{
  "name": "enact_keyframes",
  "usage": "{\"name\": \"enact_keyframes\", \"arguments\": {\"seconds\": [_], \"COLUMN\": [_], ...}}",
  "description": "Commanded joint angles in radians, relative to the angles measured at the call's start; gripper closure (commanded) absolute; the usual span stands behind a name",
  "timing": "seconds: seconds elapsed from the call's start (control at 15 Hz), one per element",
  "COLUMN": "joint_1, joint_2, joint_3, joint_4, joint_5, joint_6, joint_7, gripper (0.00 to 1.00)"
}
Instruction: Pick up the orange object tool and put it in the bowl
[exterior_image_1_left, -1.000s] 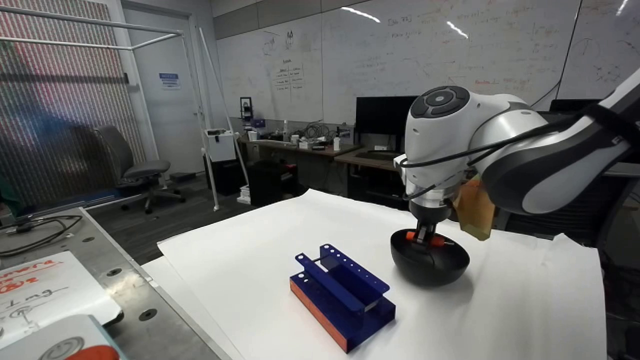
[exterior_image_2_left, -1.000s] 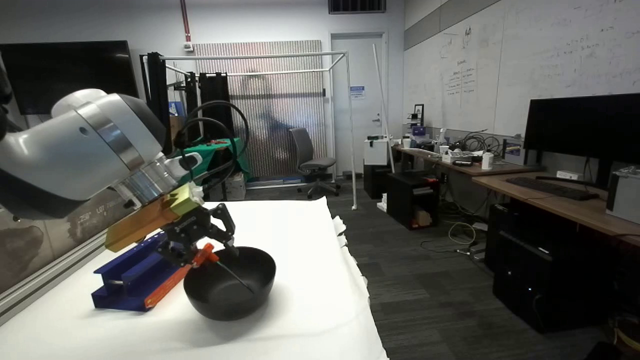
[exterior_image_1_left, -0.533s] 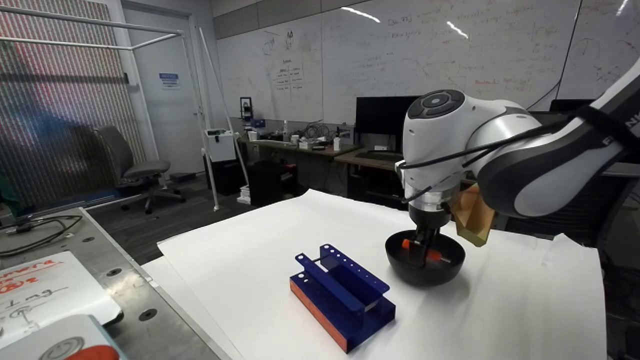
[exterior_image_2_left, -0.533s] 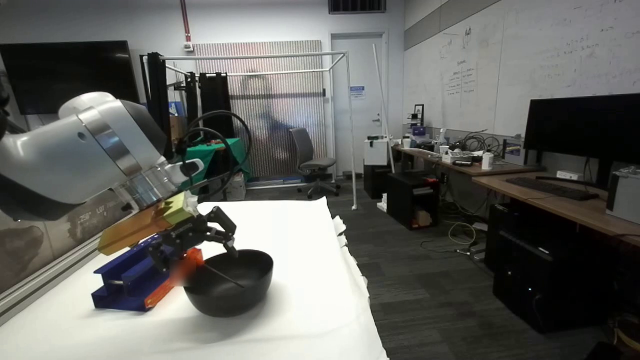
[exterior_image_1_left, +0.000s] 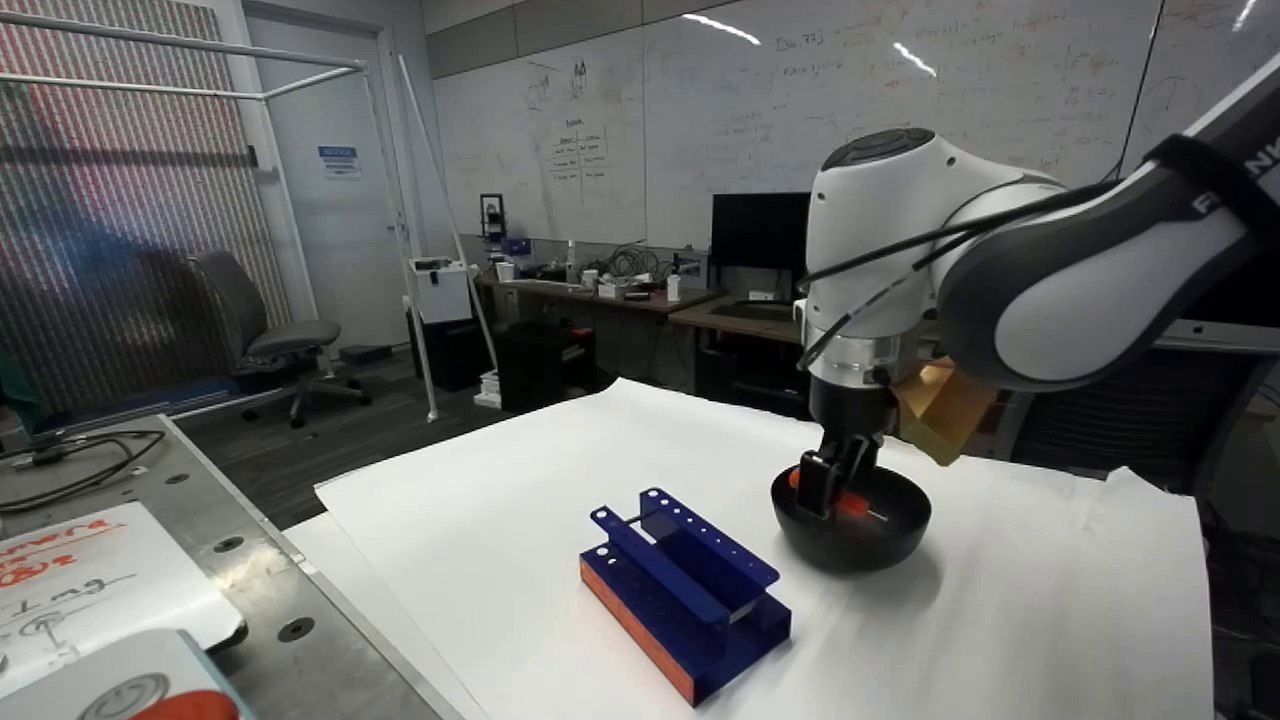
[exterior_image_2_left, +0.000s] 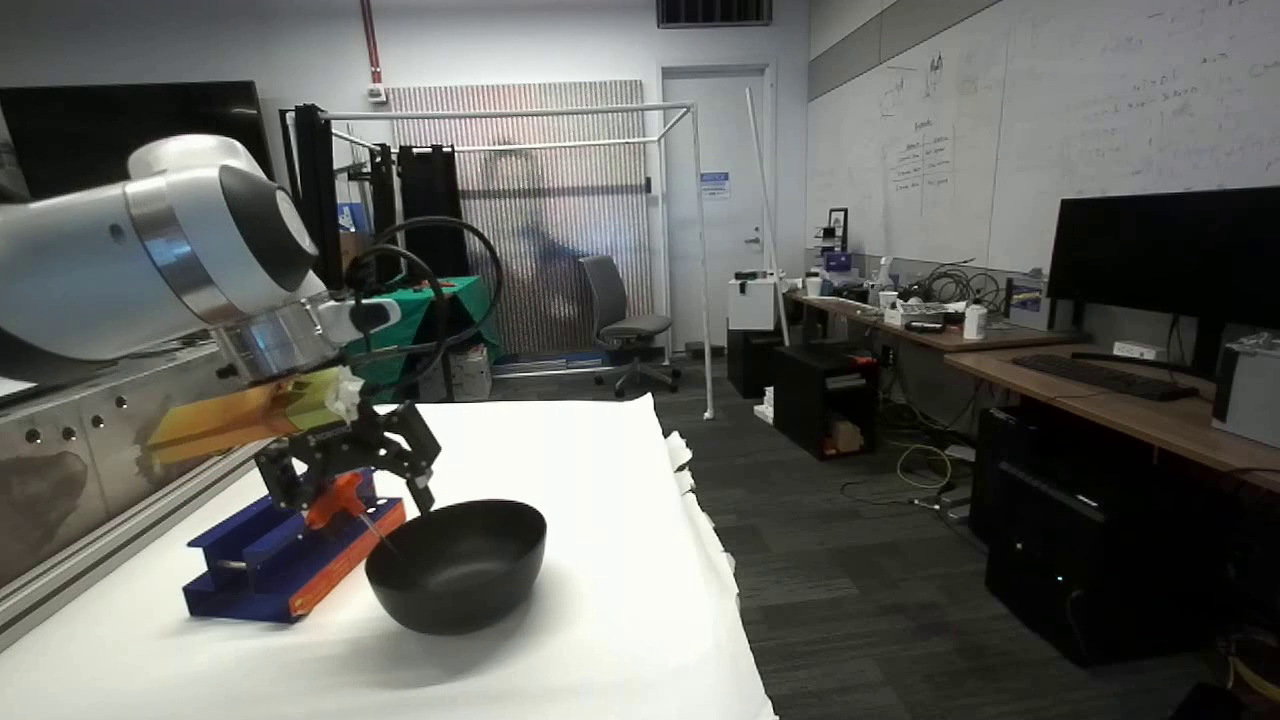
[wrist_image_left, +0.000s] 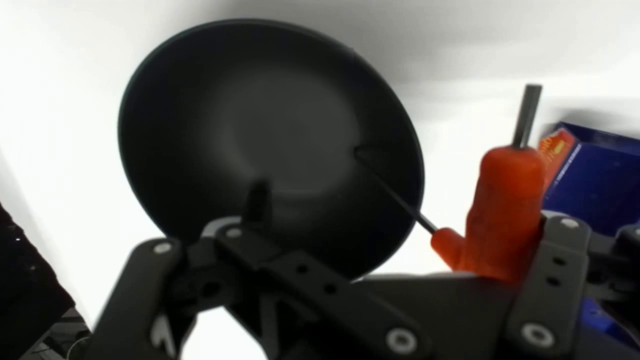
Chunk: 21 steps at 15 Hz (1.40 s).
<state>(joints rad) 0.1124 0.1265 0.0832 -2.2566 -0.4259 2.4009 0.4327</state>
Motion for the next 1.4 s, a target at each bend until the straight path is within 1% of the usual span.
{"name": "enact_keyframes", "arguments": {"seconds": [0.0, 0.2, 0.33, 0.6, 0.8, 1.0, 1.07, 1.13, 1.33], "joint_1": [0.0, -0.006, -0.011, -0.021, -0.024, -0.023, -0.022, -0.025, -0.027], "joint_2": [-0.095, -0.119, -0.124, -0.123, -0.144, -0.181, -0.193, -0.137, -0.162], "joint_3": [0.0, -0.007, -0.012, -0.016, -0.011, -0.005, -0.003, -0.004, -0.001], "joint_4": [-0.02, -0.017, -0.018, -0.016, -0.019, -0.025, -0.022, -0.001, -0.003], "joint_5": [0.112, 0.132, 0.093, 0.085, 0.159, 0.261, 0.295, 0.238, 0.267], "joint_6": [-0.006, -0.001, 0.01, 0.013, 0.006, -0.002, -0.021, -0.005, -0.017], "joint_7": [-0.071, -0.071, -0.045, -0.04, -0.083, -0.136, -0.145, -0.106, -0.12], "gripper": [0.0, 0.0, 0.0, 0.0, 0.0, 0.0, 0.0, 0.0, 0.0]}}
